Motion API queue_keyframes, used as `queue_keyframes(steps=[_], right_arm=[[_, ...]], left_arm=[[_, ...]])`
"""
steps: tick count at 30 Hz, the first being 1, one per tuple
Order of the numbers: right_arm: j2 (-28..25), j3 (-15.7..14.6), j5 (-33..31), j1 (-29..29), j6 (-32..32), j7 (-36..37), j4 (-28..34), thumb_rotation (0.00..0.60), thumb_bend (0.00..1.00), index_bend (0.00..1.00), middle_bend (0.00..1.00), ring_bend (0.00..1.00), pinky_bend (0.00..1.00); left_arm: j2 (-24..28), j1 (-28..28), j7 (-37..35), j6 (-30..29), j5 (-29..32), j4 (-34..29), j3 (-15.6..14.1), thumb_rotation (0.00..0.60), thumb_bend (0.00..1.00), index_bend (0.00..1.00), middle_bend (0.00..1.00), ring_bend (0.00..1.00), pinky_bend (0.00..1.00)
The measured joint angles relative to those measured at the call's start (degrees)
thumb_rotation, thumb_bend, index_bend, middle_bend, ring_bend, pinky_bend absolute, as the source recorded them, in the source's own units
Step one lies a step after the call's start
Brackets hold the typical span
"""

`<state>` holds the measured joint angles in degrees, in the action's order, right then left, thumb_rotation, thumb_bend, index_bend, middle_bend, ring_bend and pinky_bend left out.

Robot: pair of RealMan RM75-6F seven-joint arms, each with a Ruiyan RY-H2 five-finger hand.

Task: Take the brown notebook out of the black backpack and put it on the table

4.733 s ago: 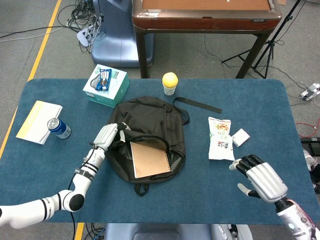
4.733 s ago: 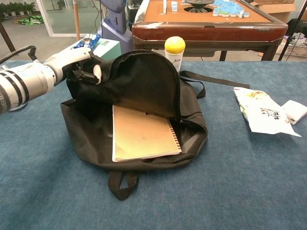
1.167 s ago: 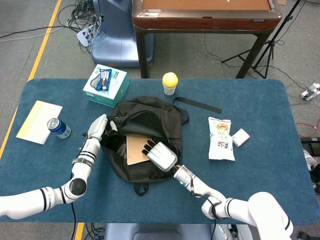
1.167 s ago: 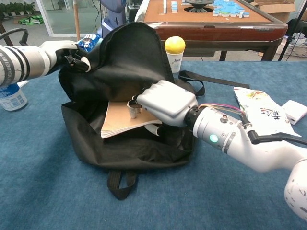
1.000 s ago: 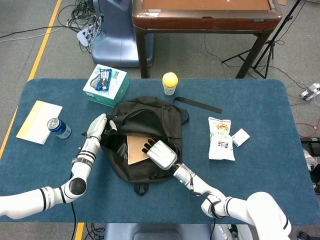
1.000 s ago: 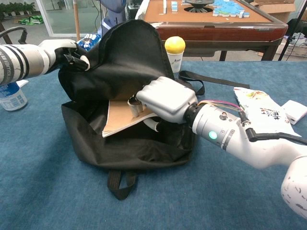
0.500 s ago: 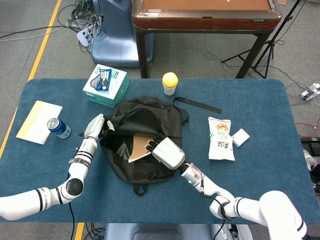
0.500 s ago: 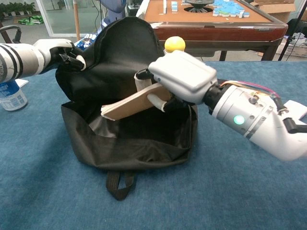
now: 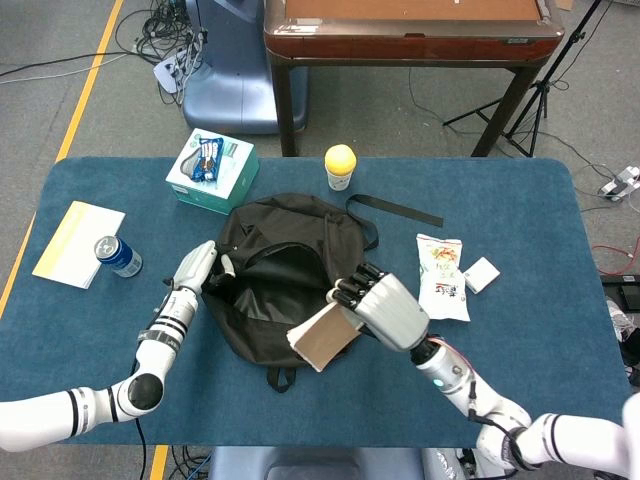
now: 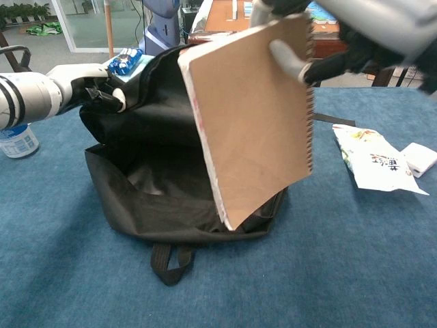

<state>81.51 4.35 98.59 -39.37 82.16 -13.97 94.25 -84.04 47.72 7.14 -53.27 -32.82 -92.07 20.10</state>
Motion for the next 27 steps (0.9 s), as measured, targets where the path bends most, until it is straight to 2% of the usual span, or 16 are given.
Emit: queue_keyframes(steps=[2,4,9,13,19,27], right_arm=[[-3.8,0.0,0.4,1.5,1.3,-0.3,3.6,0.6,0.61,0.87,0.61,0.52,0.45],[-6.8,0.1,0.6,2.9,2.5,-0.4,6.5,0.6,0.61,0.87,0.61,0.52,0.45],[-13.1,0.2,0.8,6.9,5.5,-0.5,11.0,0.6,0.61,0.87,0.61,0.52,0.45],[-16.1,-0.1,-0.3,9.4,5.8,0.0,12.2,0.6,0.61,0.87,0.61,0.52,0.45],[-16.5,-1.3,-2.3,11.2,3.3,1.2,11.7,0.6,0.61,0.87,0.61,0.52,0.45],[-14.4,-1.2,-9.2,10.7,-4.9,2.5,9.7,0.6,0.61,0.87,0.61,0.52,0.45]], left_arm=[[0.4,-0.4,-0.1,-0.1,-1.5,-1.0,-0.5,0.6,0.65,0.53,0.47,0.38,0.18],[0.9,-1.0,-0.2,-0.3,-3.4,-2.0,-1.2,0.6,0.55,0.4,0.4,0.34,0.18],[2.8,-2.3,0.3,-1.0,-8.6,-5.0,-3.5,0.6,0.4,0.22,0.22,0.2,0.18],[5.0,-3.3,2.6,-1.8,-11.0,-7.9,-6.1,0.6,0.34,0.13,0.15,0.12,0.15],[7.8,-5.2,3.1,-3.3,-13.8,-10.5,-7.7,0.6,0.29,0.09,0.12,0.08,0.13],[9.2,-7.1,3.3,-6.4,-14.8,-9.6,-8.0,0.6,0.29,0.09,0.12,0.08,0.13]])
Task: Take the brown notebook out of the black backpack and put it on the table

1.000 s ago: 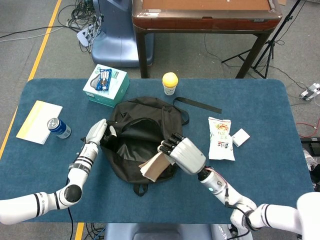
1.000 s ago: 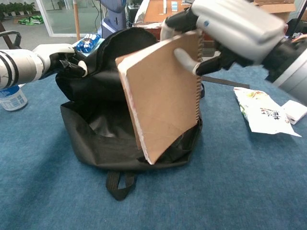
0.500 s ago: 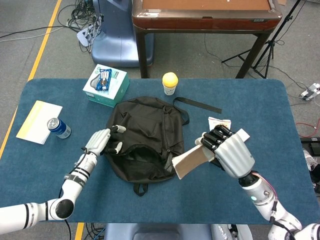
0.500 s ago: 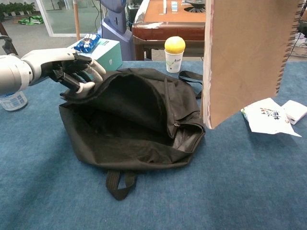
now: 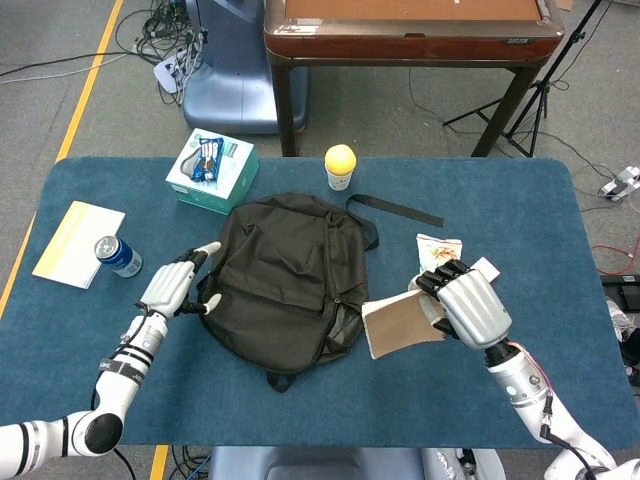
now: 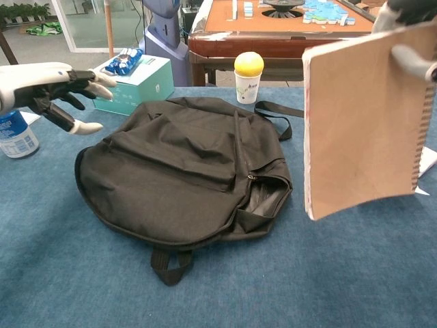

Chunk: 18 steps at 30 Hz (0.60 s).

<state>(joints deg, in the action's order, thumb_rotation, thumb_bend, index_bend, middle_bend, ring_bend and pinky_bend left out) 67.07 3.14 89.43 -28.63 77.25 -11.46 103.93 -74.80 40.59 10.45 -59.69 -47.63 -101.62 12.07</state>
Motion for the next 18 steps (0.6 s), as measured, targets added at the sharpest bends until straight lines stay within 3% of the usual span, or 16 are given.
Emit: queue_keyframes(steps=[8,10,13,16,18], right_arm=[[6.2,3.0,-9.0,-3.5,-9.3,-0.6,-6.5,0.6,0.61,0.84,0.56,0.47,0.45],[7.5,3.7,-11.3,-4.4,-11.3,-1.3,-7.6,0.6,0.6,0.73,0.52,0.44,0.45],[9.9,4.9,-15.0,-5.9,-14.1,-2.9,-9.3,0.6,0.48,0.4,0.4,0.33,0.4],[11.6,5.9,-17.2,-7.0,-15.2,-5.3,-10.3,0.6,0.32,0.08,0.14,0.11,0.25],[12.3,6.8,-18.3,-7.6,-15.2,-7.0,-10.6,0.6,0.26,0.0,0.03,0.01,0.17]], left_arm=[[0.7,-1.0,-0.4,-0.6,-0.8,-0.4,0.1,0.6,0.29,0.09,0.12,0.08,0.13],[0.8,-1.4,-0.3,-0.9,-1.2,-0.7,-0.1,0.6,0.29,0.09,0.12,0.08,0.13],[0.9,-1.8,0.1,-1.1,-0.9,-0.8,-0.5,0.6,0.28,0.09,0.12,0.08,0.13],[1.2,-2.3,0.2,-1.4,-0.8,-1.0,-0.6,0.6,0.27,0.09,0.12,0.08,0.13],[1.6,-2.6,0.0,-1.7,-0.9,-1.1,-0.6,0.6,0.27,0.09,0.12,0.08,0.13]])
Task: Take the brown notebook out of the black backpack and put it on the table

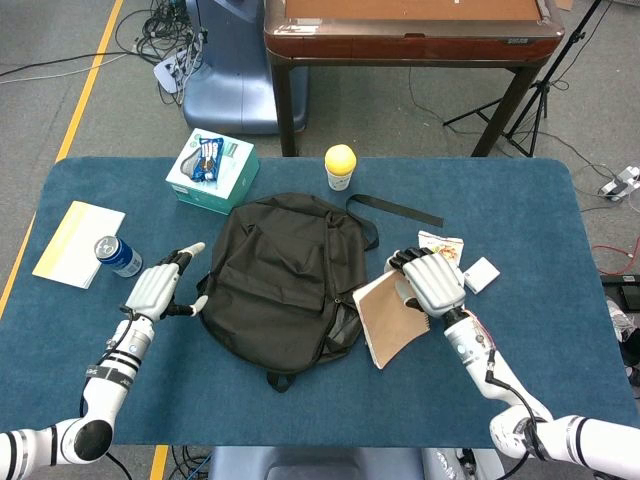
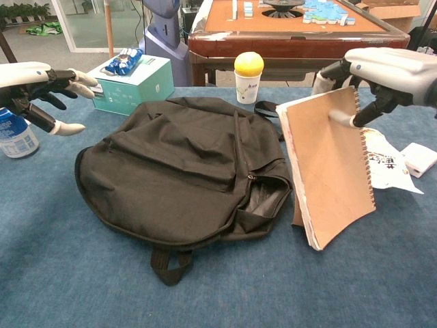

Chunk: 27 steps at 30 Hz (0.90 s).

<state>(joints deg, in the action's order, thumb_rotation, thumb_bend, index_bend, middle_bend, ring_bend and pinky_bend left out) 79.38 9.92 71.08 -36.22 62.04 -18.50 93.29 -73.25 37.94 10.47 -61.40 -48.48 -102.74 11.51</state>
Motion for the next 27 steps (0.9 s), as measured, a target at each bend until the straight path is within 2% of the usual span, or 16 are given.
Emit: queue_keyframes(steps=[5,10,13,14,18,22,27], right_arm=[[0.0,1.7,-1.3,-0.2,2.1,-1.9,0.7,0.6,0.26,0.0,0.0,0.0,0.11],[-2.6,2.3,-0.8,1.2,5.3,-2.5,3.3,0.6,0.26,0.0,0.0,0.0,0.09],[-5.2,2.2,0.5,2.7,7.7,-2.5,5.5,0.6,0.26,0.0,0.09,0.03,0.12],[-6.3,2.0,1.4,3.5,8.8,-2.5,6.3,0.6,0.26,0.01,0.14,0.08,0.17],[-10.7,0.4,5.0,6.9,12.6,-2.5,9.0,0.6,0.26,0.09,0.25,0.18,0.28],[-15.7,-2.3,7.9,10.8,15.2,-1.5,11.5,0.6,0.26,0.11,0.26,0.19,0.3],[-21.3,-6.8,11.6,16.0,17.6,1.3,13.0,0.6,0.27,0.24,0.3,0.23,0.33]], left_arm=[[0.8,-1.0,-0.8,-0.2,-0.3,0.0,-0.1,0.6,0.27,0.09,0.12,0.08,0.13],[1.5,-2.3,-2.4,-0.3,-0.8,1.0,-0.2,0.6,0.27,0.09,0.12,0.08,0.13],[2.1,-3.2,-3.2,-1.1,-1.9,1.3,-0.2,0.6,0.27,0.09,0.12,0.08,0.13],[2.3,-3.5,-3.4,-1.5,-2.4,1.4,-0.2,0.6,0.27,0.09,0.12,0.08,0.12],[3.9,-5.6,-4.8,-3.2,-4.8,1.9,-0.6,0.6,0.27,0.1,0.12,0.08,0.12],[5.7,-8.0,-5.3,-5.6,-6.8,2.1,-1.5,0.6,0.27,0.11,0.12,0.08,0.12],[6.5,-11.4,-5.9,-10.3,-10.0,2.6,-2.8,0.6,0.27,0.14,0.12,0.08,0.12]])
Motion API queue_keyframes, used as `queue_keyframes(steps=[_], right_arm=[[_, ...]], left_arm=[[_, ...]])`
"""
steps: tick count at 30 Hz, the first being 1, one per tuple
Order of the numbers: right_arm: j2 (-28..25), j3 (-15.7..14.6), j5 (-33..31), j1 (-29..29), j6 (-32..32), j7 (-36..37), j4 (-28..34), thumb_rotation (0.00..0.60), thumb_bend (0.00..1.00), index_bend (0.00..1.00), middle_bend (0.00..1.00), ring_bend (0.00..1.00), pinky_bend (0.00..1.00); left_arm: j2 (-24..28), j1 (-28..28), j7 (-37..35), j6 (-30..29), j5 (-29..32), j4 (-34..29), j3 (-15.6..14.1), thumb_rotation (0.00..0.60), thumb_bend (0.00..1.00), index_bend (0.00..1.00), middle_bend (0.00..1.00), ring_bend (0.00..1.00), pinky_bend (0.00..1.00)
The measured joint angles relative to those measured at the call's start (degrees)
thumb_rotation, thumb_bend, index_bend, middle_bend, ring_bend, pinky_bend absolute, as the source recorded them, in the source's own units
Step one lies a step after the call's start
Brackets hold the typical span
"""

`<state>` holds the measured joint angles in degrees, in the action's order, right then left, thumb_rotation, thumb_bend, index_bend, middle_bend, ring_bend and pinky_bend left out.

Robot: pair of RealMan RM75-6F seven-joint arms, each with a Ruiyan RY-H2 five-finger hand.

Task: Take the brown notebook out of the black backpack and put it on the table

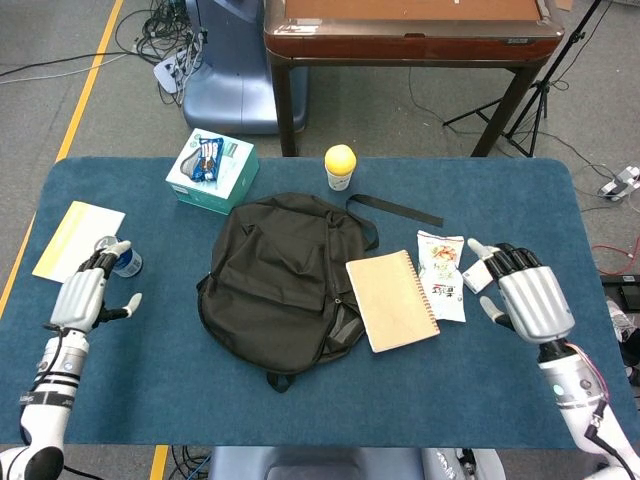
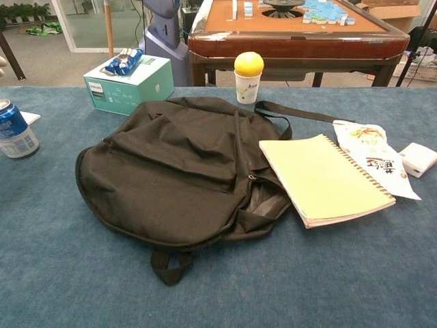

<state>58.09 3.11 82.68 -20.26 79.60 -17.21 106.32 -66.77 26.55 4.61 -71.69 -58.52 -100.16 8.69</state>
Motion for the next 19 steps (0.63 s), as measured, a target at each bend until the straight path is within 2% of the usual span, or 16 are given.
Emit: queue_keyframes(steps=[3,8,16,19], right_arm=[[-0.7,-2.0,2.3,2.9,2.2,2.7,-0.8,0.6,0.27,0.3,0.33,0.25,0.34],[-0.7,-4.2,4.5,7.2,5.7,6.0,-3.2,0.6,0.27,0.32,0.33,0.25,0.34],[2.0,-5.5,5.6,11.2,7.9,8.5,-5.9,0.6,0.27,0.35,0.33,0.25,0.34],[2.5,-5.5,6.1,11.6,7.9,8.5,-6.5,0.6,0.27,0.35,0.33,0.25,0.34]], left_arm=[[0.0,-3.0,-0.6,-4.0,-2.7,0.9,-1.2,0.6,0.27,0.15,0.12,0.08,0.11],[-0.2,-8.3,-3.5,-9.5,-7.5,2.2,-3.3,0.6,0.27,0.17,0.12,0.08,0.11],[-1.3,-13.8,-4.0,-16.3,-15.5,4.1,-6.3,0.6,0.27,0.19,0.12,0.08,0.11],[-1.7,-15.3,-2.5,-17.6,-16.4,4.0,-7.0,0.6,0.27,0.19,0.12,0.08,0.11]])
